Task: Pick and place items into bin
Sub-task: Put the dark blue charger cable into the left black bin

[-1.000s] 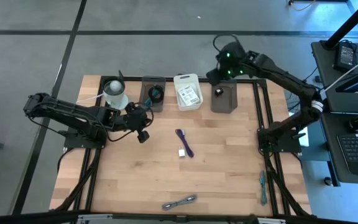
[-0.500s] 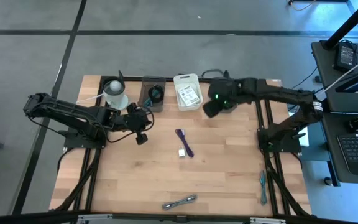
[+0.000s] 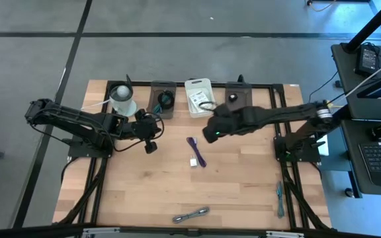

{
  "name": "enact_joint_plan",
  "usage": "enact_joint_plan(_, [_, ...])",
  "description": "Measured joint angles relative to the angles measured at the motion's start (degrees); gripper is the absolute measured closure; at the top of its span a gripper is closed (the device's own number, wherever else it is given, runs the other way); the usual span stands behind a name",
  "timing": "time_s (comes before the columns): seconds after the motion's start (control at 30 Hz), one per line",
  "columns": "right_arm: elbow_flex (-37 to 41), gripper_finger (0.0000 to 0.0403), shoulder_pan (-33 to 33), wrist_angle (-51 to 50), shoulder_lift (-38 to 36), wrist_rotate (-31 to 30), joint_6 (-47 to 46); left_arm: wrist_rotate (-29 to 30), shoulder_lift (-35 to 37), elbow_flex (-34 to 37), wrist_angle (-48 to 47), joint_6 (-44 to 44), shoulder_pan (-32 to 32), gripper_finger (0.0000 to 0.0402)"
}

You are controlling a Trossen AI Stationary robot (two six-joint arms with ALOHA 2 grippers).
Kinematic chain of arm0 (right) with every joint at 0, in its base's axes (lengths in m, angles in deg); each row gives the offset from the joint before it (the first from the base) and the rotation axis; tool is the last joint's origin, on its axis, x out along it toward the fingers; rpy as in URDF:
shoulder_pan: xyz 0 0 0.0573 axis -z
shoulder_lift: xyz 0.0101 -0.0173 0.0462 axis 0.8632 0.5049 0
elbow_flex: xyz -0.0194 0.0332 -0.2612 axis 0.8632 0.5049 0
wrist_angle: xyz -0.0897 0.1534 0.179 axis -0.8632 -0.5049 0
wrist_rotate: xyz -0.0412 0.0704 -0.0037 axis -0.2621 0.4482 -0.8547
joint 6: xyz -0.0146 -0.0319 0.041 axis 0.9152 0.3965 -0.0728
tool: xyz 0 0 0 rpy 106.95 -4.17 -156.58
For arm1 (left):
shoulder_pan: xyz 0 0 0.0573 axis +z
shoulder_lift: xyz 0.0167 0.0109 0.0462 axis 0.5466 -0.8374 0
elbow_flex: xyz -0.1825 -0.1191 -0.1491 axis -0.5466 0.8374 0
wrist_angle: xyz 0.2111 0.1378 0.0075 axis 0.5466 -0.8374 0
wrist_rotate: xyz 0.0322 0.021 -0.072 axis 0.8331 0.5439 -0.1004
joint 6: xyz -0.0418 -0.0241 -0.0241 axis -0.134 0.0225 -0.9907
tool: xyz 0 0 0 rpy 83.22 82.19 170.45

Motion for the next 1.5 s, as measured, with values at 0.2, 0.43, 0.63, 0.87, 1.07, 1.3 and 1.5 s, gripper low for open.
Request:
enact_joint_plan(0.2, [0.01,0.0237,-0.09,8.02,6.99,4.23,3.76,0.0,0.0,0.0,0.0,0.0,0.0,0.0392])
enact_joint_plan(0.43, [0.02,0.02,-0.22,3.15,9.25,7.38,4.24,-0.01,0.02,0.01,0.81,-0.3,0.0,0.0387])
enact_joint_plan(0.63, [0.2,0.0199,-3.76,-4.49,9.14,7.77,3.95,-0.81,0.02,0.01,3.83,-1.32,0.02,0.0367])
enact_joint_plan(0.87, [11.18,0.0199,-10.7,-0.2,4.78,7.99,-1.35,-5.77,-0.29,0.01,9.61,0.24,0.0,0.0297])
enact_joint_plan(1.07, [25.69,0.0199,-16.06,7.17,-6.45,7.39,-8.9,-1.62,-2.01,0.0,14.68,-5.43,0.0,0.0241])
enact_joint_plan(1.3, [38.49,0.0199,-19.25,10.99,-19.77,7.35,-11.81,-0.12,-8.38,-4.27,17.64,-5.45,1.51,0.024])
enact_joint_plan(1.5, [43.72,0.0199,-21.28,10.54,-29.07,7.33,-10.86,-6.88,-21.88,-18.08,15.73,3.37,5.74,0.0242])
